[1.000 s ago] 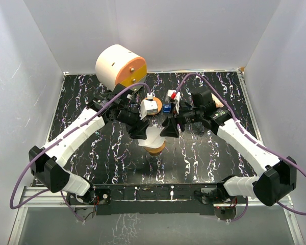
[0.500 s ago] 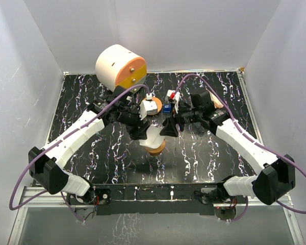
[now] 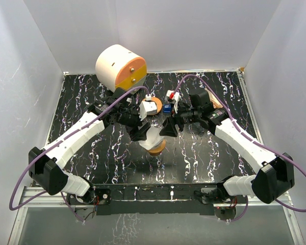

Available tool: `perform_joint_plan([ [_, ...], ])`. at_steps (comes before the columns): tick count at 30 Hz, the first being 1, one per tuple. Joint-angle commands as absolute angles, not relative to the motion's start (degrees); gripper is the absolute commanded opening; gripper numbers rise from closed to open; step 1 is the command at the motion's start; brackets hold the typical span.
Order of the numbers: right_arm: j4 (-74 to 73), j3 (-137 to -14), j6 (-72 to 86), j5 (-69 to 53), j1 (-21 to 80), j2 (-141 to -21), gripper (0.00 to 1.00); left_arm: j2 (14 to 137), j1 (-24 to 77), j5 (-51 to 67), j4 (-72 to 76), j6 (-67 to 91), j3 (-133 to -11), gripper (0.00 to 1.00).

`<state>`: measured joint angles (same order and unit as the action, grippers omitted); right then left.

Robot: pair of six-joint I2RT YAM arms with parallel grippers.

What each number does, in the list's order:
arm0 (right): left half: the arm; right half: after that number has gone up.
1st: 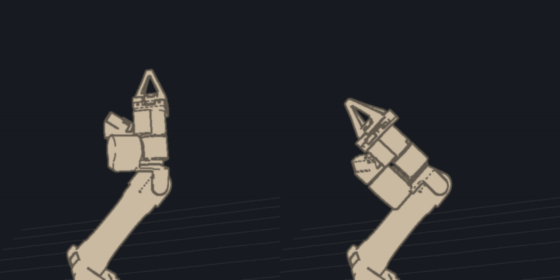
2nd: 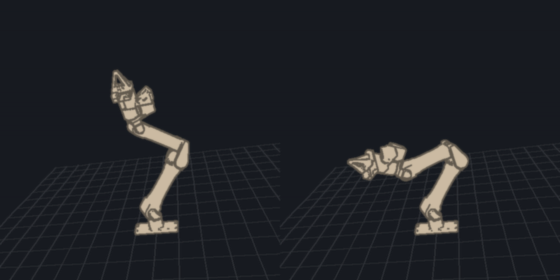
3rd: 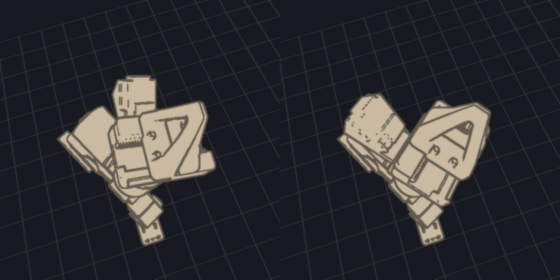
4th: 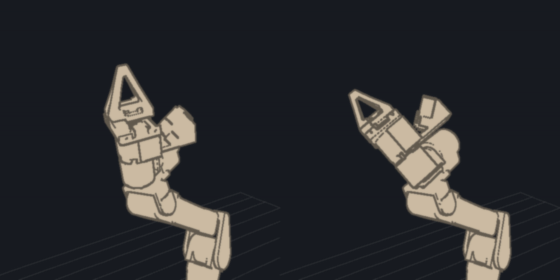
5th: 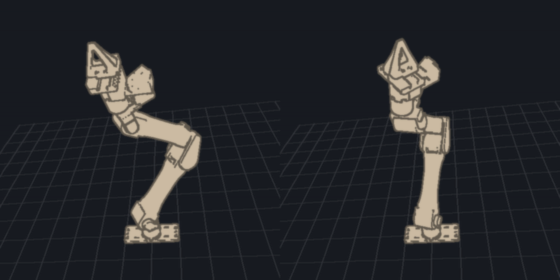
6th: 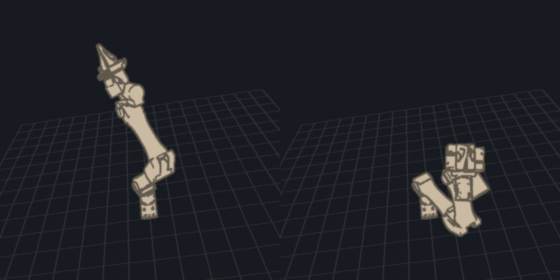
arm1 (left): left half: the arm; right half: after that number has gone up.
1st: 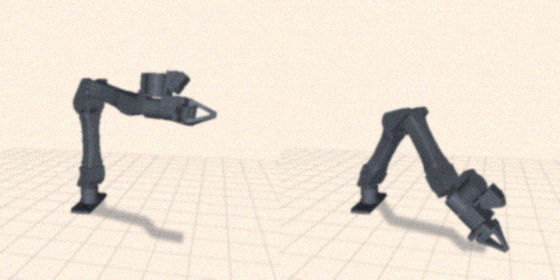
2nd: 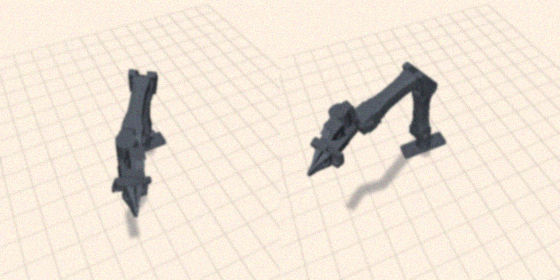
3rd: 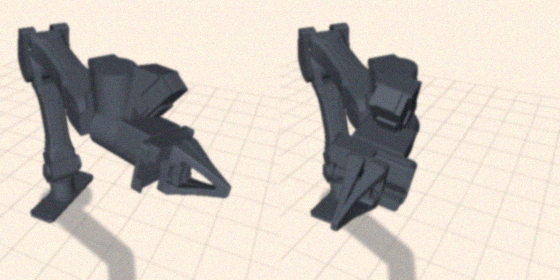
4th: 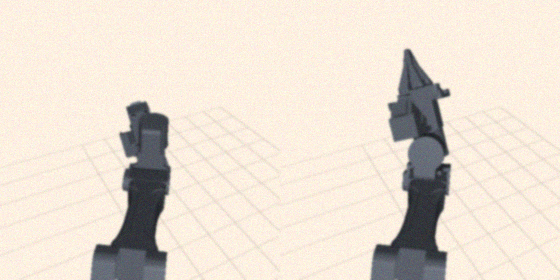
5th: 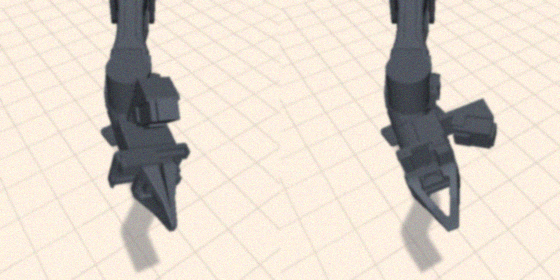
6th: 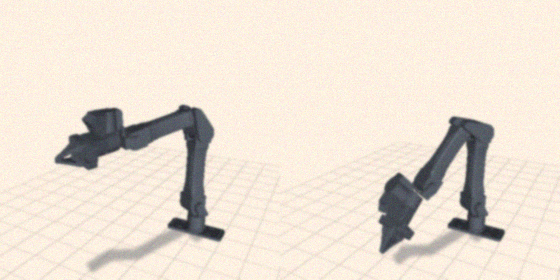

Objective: Place the coffee filter in the dripper
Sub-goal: Place the coffee filter in the coffee dripper.

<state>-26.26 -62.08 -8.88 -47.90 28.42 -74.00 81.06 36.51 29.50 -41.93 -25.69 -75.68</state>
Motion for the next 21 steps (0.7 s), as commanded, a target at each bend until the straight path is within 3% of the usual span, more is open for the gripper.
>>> perform_joint_plan([
  [1, -22.9, -62.4, -9.0, -48.9, 28.3, -73.7, 0.58, 78.6, 36.5, 28.4, -41.5, -25.3, -74.4, 0.76],
  [21, -29.0, -67.8, -17.2, -52.5, 28.3, -72.2, 0.73, 78.7, 34.7, 33.2, -42.5, -23.1, -78.2, 0.91],
])
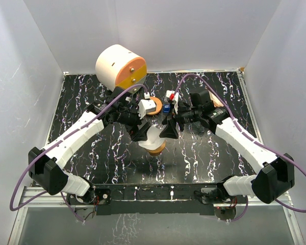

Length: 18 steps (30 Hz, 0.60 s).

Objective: Place the coffee filter in the dripper
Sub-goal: Place the coffee filter in the coffee dripper.

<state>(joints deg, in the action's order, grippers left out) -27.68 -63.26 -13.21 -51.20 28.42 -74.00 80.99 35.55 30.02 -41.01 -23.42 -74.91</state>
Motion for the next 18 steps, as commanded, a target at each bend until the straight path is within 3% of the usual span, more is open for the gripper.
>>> perform_joint_plan([
  [1, -29.7, -68.3, -17.7, -52.5, 28.3, -72.1, 0.74, 78.7, 34.7, 33.5, -42.6, -23.1, -78.6, 0.91],
  [18, -42.2, -75.5, -30.2, -54.2, 28.3, -68.7, 0.78, 80.6, 34.0, 36.1, -43.0, -21.3, -82.6, 0.93],
])
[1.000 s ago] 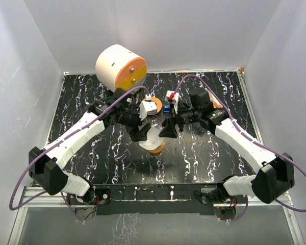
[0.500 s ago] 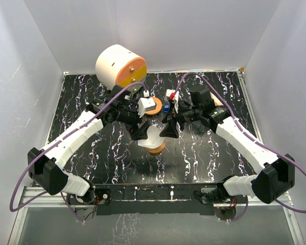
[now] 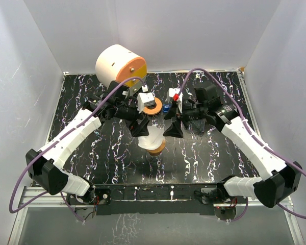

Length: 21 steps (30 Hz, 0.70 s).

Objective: Place the coffee filter in the dripper
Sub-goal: Place the coffee filter in the coffee dripper.

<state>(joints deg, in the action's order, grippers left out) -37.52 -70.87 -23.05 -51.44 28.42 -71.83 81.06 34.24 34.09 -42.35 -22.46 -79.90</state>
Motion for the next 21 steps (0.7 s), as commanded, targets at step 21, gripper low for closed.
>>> perform_joint_plan([
  [21, -50.0, -75.9, -44.7, -49.3, 42.1, -70.0, 0.72, 87.8, 31.3, 41.9, -43.8, -20.7, -84.1, 0.87],
])
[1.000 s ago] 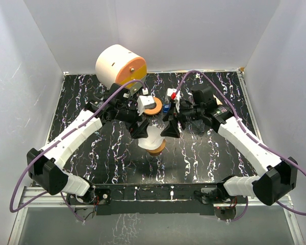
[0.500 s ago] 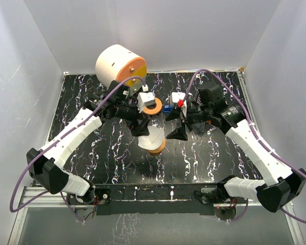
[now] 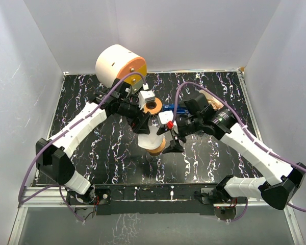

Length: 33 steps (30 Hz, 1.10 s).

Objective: Place the coffee filter in the dripper
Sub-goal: Place the coffee filter in the coffee dripper.

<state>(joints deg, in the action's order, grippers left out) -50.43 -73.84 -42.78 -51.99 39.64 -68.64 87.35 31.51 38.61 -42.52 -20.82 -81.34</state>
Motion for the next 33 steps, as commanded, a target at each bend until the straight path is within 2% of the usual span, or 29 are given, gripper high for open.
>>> perform_joint_plan([
  [1, -50.0, -75.9, -44.7, -48.7, 42.7, -70.5, 0.71, 88.1, 31.3, 42.1, -43.9, -20.7, -84.1, 0.87],
  [23, -51.4, -76.5, -45.5, -35.4, 48.0, -76.4, 0.66, 88.6, 31.4, 38.6, -40.6, -19.5, -79.4, 0.85],
  [33, -51.3, -75.2, -45.3, -35.8, 48.6, -77.8, 0.66, 88.9, 32.1, 37.9, -39.7, -21.2, -77.7, 0.84],
])
